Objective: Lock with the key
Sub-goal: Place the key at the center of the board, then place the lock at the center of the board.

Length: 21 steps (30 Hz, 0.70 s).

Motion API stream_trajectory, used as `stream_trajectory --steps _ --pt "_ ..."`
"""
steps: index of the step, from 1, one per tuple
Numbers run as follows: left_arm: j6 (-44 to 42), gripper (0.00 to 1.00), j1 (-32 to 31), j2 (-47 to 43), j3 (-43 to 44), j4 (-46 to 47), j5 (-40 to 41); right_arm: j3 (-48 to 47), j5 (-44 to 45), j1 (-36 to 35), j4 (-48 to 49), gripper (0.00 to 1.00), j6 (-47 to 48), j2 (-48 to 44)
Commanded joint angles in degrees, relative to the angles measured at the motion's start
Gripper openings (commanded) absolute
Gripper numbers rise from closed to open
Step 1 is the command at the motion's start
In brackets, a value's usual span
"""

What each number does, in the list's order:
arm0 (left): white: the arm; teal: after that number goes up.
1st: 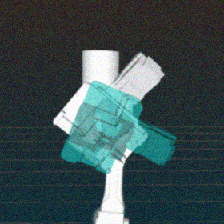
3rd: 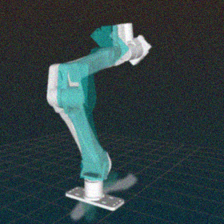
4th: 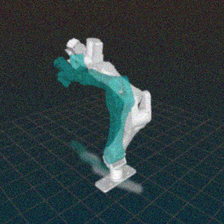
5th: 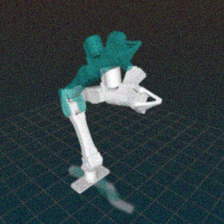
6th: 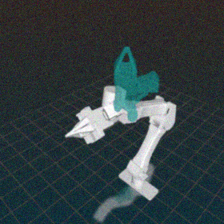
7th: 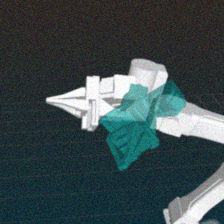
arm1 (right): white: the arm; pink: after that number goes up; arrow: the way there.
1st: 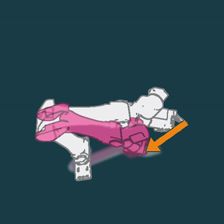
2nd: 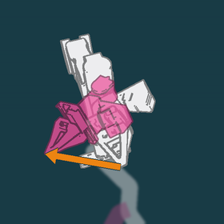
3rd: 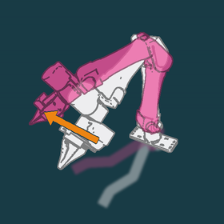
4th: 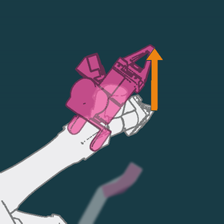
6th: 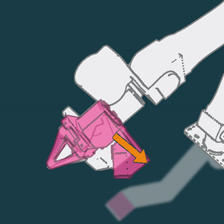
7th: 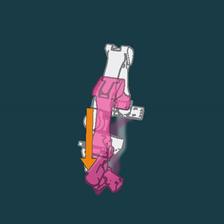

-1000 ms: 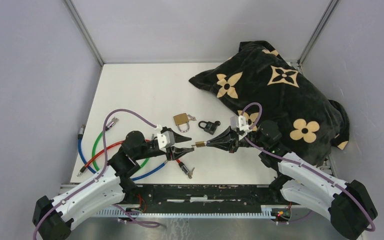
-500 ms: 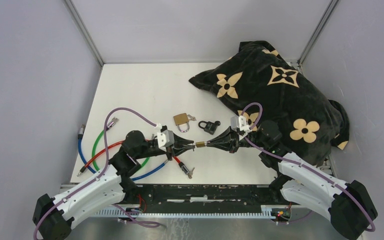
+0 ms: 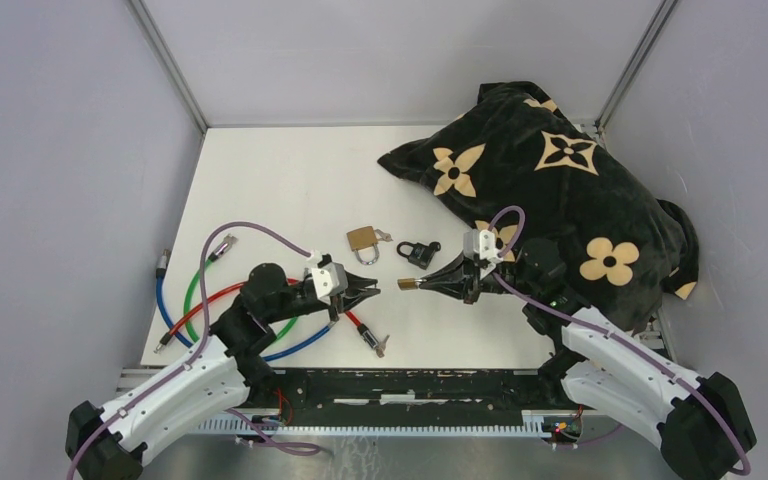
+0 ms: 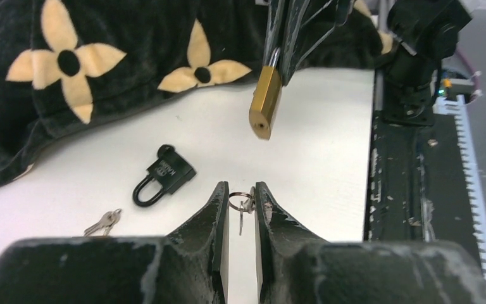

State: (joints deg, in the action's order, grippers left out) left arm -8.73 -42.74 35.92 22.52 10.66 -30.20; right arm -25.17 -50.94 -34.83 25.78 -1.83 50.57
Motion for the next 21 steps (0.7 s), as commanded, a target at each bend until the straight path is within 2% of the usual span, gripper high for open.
stream_trajectory --steps 1,7,12,14,21 --pt "-6.1 0.02 1.4 -1.3 -0.4 -4.5 3.3 -2.6 1.2 0.9 -0.7 0.0 1.3 -1.7" --pt "-10.1 0.02 1.8 -0.7 -2.2 -4.7 3.2 -4.3 7.2 1.8 -7.6 0.0 4.3 -1.5" --pt "-9.1 0.02 1.2 5.8 -3.6 3.2 -4.9 -4.0 17.7 2.0 -13.9 0.0 2.0 2.1" --pt "-9.0 0.02 -0.5 9.5 -3.9 8.5 -5.4 -3.3 21.9 2.4 -16.1 0.0 -0.4 2.9" --pt "-20.8 0.02 -9.9 25.2 -1.8 21.3 -0.2 2.3 30.0 4.9 -18.8 0.0 -5.5 3.3"
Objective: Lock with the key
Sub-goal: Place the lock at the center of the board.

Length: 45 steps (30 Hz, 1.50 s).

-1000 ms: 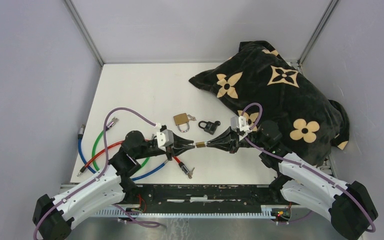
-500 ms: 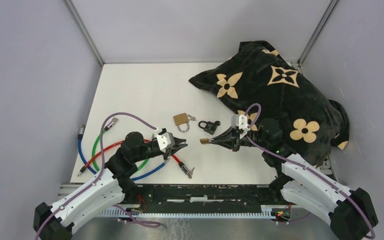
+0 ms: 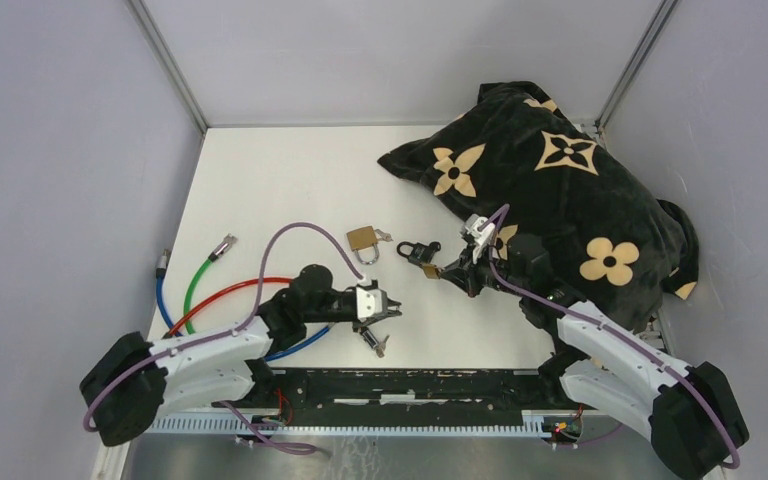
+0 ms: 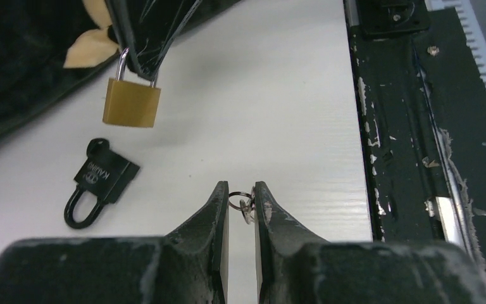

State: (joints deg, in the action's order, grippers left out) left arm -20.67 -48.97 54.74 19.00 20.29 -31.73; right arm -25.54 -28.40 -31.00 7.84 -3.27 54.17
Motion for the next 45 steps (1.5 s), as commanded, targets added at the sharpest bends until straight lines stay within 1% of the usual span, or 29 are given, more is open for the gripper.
stream_trajectory --steps 1,4,7,11,15,21,24,28,29,31,33,35,38,41,44,45 --pt "-10.6 0.02 -4.5 8.7 2.4 13.0 1.9 3.9 8.4 1.3 -0.4 0.0 -4.7 -0.3" --pt "-16.2 0.02 -6.8 15.0 4.9 15.2 3.9 9.0 9.9 1.6 3.9 0.0 -8.7 -0.2" --pt "-20.7 0.02 -7.6 21.0 7.7 15.5 4.3 13.4 9.8 1.6 9.2 0.0 -12.5 0.4" --pt "-26.4 0.02 -8.7 26.8 9.7 15.6 3.5 16.2 11.3 1.6 10.0 0.0 -13.8 1.3" --pt "-28.9 0.02 -10.0 30.3 11.5 14.2 2.2 18.3 11.5 1.6 10.9 0.01 -15.0 1.1" --pt "-35.0 0.02 -12.9 34.9 11.5 14.8 0.0 18.7 13.4 1.6 8.3 0.29 -15.2 -1.3" --pt "-37.3 0.02 -14.0 36.5 11.5 15.0 -1.2 19.2 14.1 1.6 7.0 0.33 -15.2 -2.8" --pt "-40.0 0.03 -15.1 38.0 12.0 15.0 -2.4 20.2 14.6 1.6 5.8 0.37 -15.4 -4.7" --pt "-40.5 0.07 -15.3 38.4 12.3 14.9 -2.6 20.3 14.7 1.6 5.5 0.38 -15.5 -5.2" --pt "-41.3 0.23 -15.7 38.9 12.8 15.0 -2.9 20.2 14.8 1.6 4.6 0.39 -15.4 -6.4" --pt "-41.9 0.41 -16.2 39.3 13.2 14.9 -3.1 19.8 15.2 1.6 3.4 0.4 -15.0 -7.6" --pt "-42.3 0.55 -16.7 39.1 13.5 14.9 -3.2 19.3 15.7 1.6 2.0 0.4 -14.4 -8.9" --pt "-41.6 0.67 -17.0 37.9 13.6 15.4 -2.6 18.2 15.7 1.6 0.0 0.41 -13.3 -10.4" --pt "-38.6 0.77 -17.2 35.2 13.3 16.2 -0.5 16.8 15.6 1.6 -1.9 0.41 -12.1 -11.5" --pt "-34.6 0.96 -17.3 30.9 12.4 16.2 3.9 14.8 15.3 1.6 -3.6 0.42 -10.3 -12.2" --pt "-33.2 0.99 -17.3 29.2 11.8 16.0 6.0 14.2 14.6 1.6 -3.9 0.42 -9.4 -12.2"
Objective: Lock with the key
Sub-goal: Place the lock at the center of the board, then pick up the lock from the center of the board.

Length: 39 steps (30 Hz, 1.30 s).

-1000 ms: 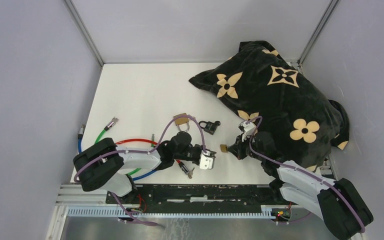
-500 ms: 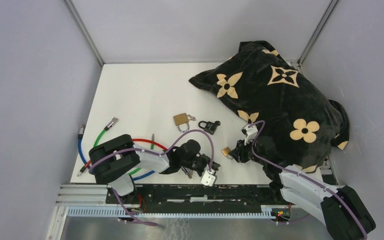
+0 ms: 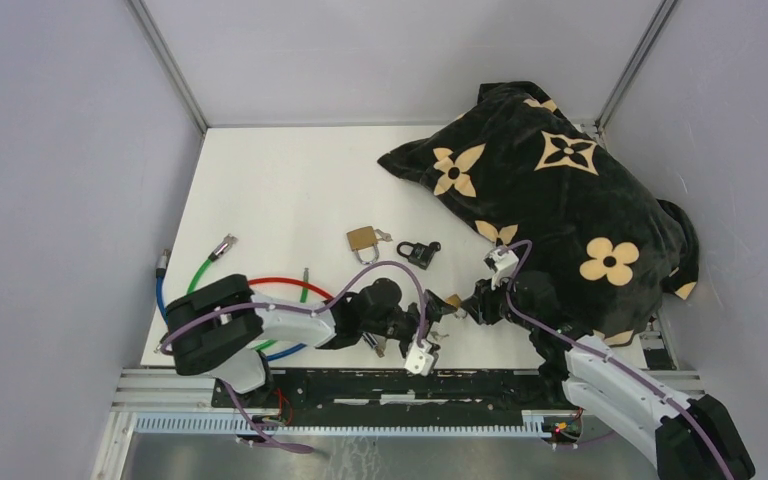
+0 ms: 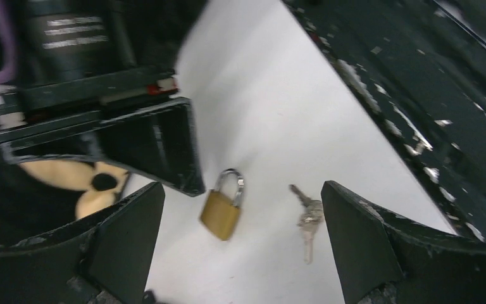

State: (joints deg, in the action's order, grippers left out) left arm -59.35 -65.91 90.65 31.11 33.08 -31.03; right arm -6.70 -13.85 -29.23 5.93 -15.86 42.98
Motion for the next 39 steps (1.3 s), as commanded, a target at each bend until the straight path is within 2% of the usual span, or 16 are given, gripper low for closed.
stream_trajectory --steps 1,6,9,13,16,20,22,25,29,32,35,38,39 --pt "6.7 1.0 -0.4 -8.6 -1.0 2.6 7.4 -5.7 -0.8 -0.2 -2.3 0.43 3.8 -0.9" --pt "9.4 1.0 0.0 -20.4 -6.1 -2.2 16.7 -10.2 -3.8 -0.2 -1.7 0.44 5.8 0.0" --pt "13.3 1.0 2.5 -28.8 -10.1 -4.2 18.5 -12.8 -3.8 -0.1 -0.7 0.44 5.5 1.9" --pt "23.2 1.0 14.3 -37.9 -15.4 -2.6 13.6 -17.5 -8.2 -0.2 1.7 0.42 3.9 8.0" --pt "30.7 1.0 23.3 -46.6 -18.9 -2.8 13.4 -21.3 -8.7 -1.4 1.7 0.39 2.5 14.2" --pt "43.2 0.99 34.2 -59.0 -21.7 -7.0 16.2 -28.2 -3.9 -8.5 1.4 0.39 3.9 23.0" --pt "51.1 1.0 39.3 -64.1 -22.5 -8.4 20.0 -34.5 -1.3 -12.9 -1.1 0.39 5.9 28.8" --pt "56.4 1.0 46.7 -68.2 -21.7 -7.7 21.6 -43.7 2.3 -18.7 -6.6 0.39 9.7 38.5" --pt "67.9 1.0 49.7 -70.4 -17.3 -10.6 32.4 -53.9 5.1 -25.6 -12.7 0.44 13.2 49.3" --pt "77.9 1.0 52.3 -74.3 -16.4 -17.4 33.7 -58.0 7.5 -29.4 -14.2 0.49 14.7 54.6" --pt "87.0 1.0 56.8 -77.5 -18.9 -20.6 36.2 -61.8 9.1 -32.4 -17.1 0.6 15.4 59.4" --pt "93.0 1.0 61.8 -80.2 -22.1 -21.6 38.3 -63.7 10.3 -34.1 -18.7 0.63 17.6 62.4" --pt "92.7 1.0 62.8 -80.8 -22.0 -21.6 39.1 -64.0 10.6 -34.3 -19.0 0.64 17.8 63.2"
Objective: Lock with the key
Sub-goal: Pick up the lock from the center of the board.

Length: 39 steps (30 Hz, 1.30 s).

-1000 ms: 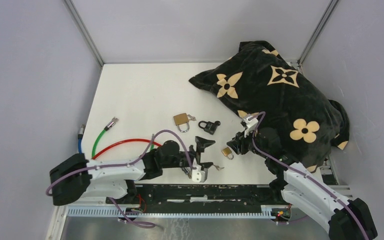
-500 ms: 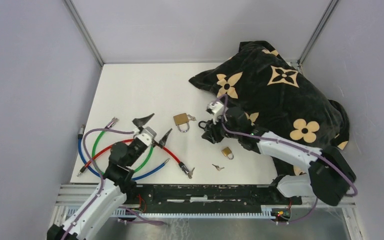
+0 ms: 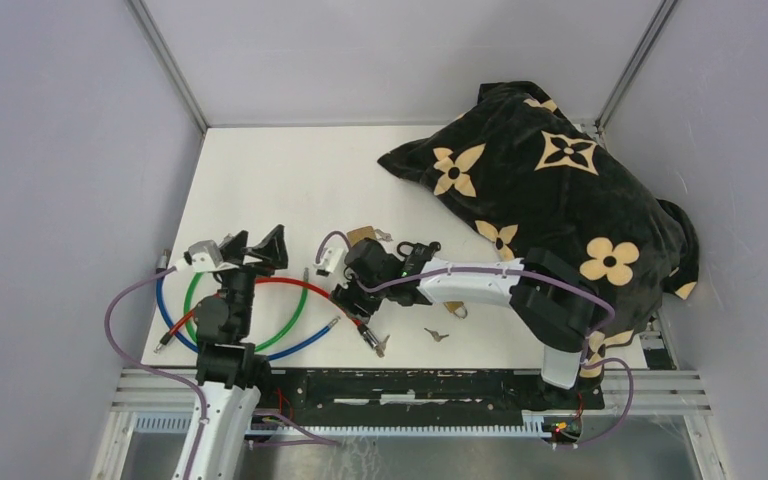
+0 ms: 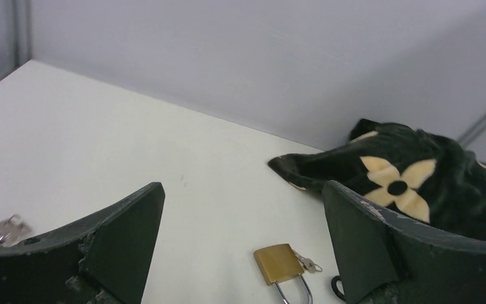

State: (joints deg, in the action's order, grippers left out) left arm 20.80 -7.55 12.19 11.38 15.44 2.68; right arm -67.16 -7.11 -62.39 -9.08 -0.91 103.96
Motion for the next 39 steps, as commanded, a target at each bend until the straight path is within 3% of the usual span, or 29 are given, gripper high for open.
stream_trajectory --steps 1,3,13,15,18,22,28,34,39 --pt "10.4 1.0 5.0 -3.1 -2.2 -3.2 5.3 -3.8 4.1 -1.4 -4.2 0.64 3.0 3.1" --pt "7.0 1.0 5.4 -4.8 -2.8 -1.7 4.9 -4.6 4.6 -1.9 -4.6 0.65 3.2 4.6" --pt "8.4 1.0 6.4 -5.2 -3.9 -1.1 4.6 -8.6 9.4 -2.9 -6.5 0.6 3.7 10.8" --pt "8.3 1.0 6.4 -5.5 -4.0 -1.1 4.7 -8.3 9.9 -2.9 -6.6 0.47 3.7 11.1" --pt "8.3 1.0 6.5 -5.9 -4.1 -1.0 4.6 -7.5 10.6 -2.8 -6.2 0.21 3.6 10.5" --pt "8.1 1.0 6.7 -6.4 -4.1 -0.9 4.3 -6.6 11.9 -2.4 -5.2 0.0 3.1 8.6" --pt "7.1 0.99 6.8 -7.2 -4.1 0.0 1.5 -1.4 11.6 -1.1 0.6 0.0 4.2 0.4" --pt "3.8 0.97 6.8 -4.4 -2.2 2.8 -12.3 6.8 17.0 -1.0 8.0 0.0 10.2 -10.6" --pt "-8.8 0.96 6.8 8.0 7.5 -6.2 -38.7 15.3 21.9 -0.4 15.2 0.0 15.2 -20.3"
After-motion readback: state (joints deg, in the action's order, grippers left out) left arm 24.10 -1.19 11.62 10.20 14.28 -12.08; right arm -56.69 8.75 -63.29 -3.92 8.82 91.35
